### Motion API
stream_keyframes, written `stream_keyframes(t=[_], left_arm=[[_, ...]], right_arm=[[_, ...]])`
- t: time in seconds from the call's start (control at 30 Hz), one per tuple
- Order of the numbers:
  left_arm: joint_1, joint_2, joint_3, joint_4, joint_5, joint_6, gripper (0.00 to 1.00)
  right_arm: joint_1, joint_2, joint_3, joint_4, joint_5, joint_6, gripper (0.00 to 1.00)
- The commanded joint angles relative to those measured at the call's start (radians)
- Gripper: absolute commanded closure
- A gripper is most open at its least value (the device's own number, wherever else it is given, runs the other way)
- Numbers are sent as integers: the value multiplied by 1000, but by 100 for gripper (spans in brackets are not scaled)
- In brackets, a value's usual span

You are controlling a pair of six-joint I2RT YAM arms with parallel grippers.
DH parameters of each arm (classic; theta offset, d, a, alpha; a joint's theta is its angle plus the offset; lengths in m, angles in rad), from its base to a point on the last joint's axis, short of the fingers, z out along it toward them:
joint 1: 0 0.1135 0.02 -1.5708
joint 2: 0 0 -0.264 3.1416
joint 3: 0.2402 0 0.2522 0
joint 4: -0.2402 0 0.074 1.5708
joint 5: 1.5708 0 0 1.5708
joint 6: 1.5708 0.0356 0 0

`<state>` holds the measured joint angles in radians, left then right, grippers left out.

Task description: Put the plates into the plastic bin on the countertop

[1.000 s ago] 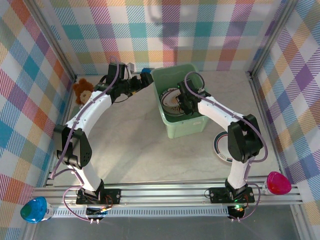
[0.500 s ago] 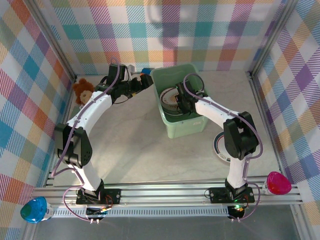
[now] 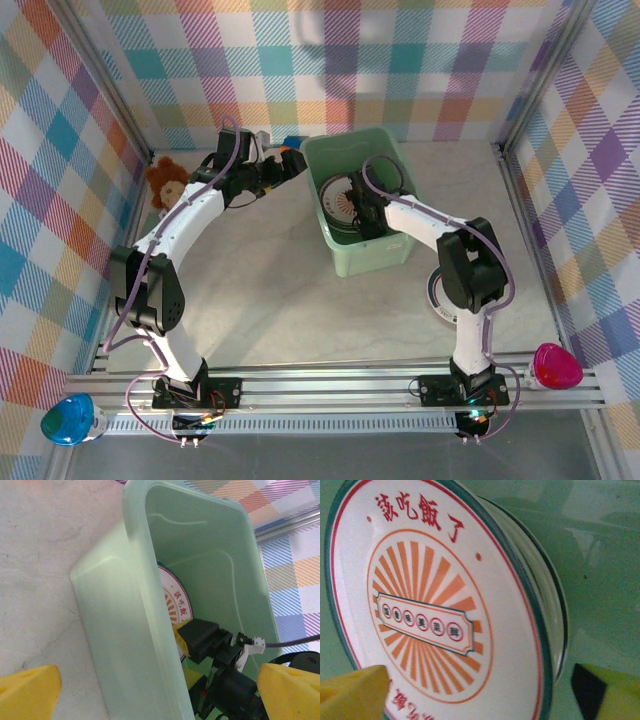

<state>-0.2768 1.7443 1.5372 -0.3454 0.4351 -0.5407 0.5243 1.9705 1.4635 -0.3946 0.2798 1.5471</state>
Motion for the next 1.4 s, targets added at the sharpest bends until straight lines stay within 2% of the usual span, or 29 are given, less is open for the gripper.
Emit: stream_keyframes(t=[0.0, 0.17, 0.3, 0.53, 0.77, 1.03, 1.3, 1.37], left_arm=[[14, -10, -24, -6, 23, 9, 0], [14, -18, -29, -4, 27, 7, 0], [14, -16, -32, -4, 36, 8, 0], [14, -31, -67, 17, 70, 6, 0], [14, -55, -117, 57, 101, 2, 0], [13, -77, -135, 100, 110, 3, 0], [-30, -156, -165, -7, 22, 47, 0], [-43, -175, -176, -21, 3, 41, 0]], right_arm=[[4, 27, 87, -80, -5, -35, 1], [5, 24, 127, -134, -9, -54, 1], [11, 10, 180, -233, 36, -104, 1], [17, -28, 191, -328, 44, -145, 1], [62, -127, 182, -379, 140, -223, 1], [100, -280, 151, -346, 184, -481, 1], [101, -608, -46, -260, 177, -807, 0], [72, -681, -84, -277, 133, -876, 1]])
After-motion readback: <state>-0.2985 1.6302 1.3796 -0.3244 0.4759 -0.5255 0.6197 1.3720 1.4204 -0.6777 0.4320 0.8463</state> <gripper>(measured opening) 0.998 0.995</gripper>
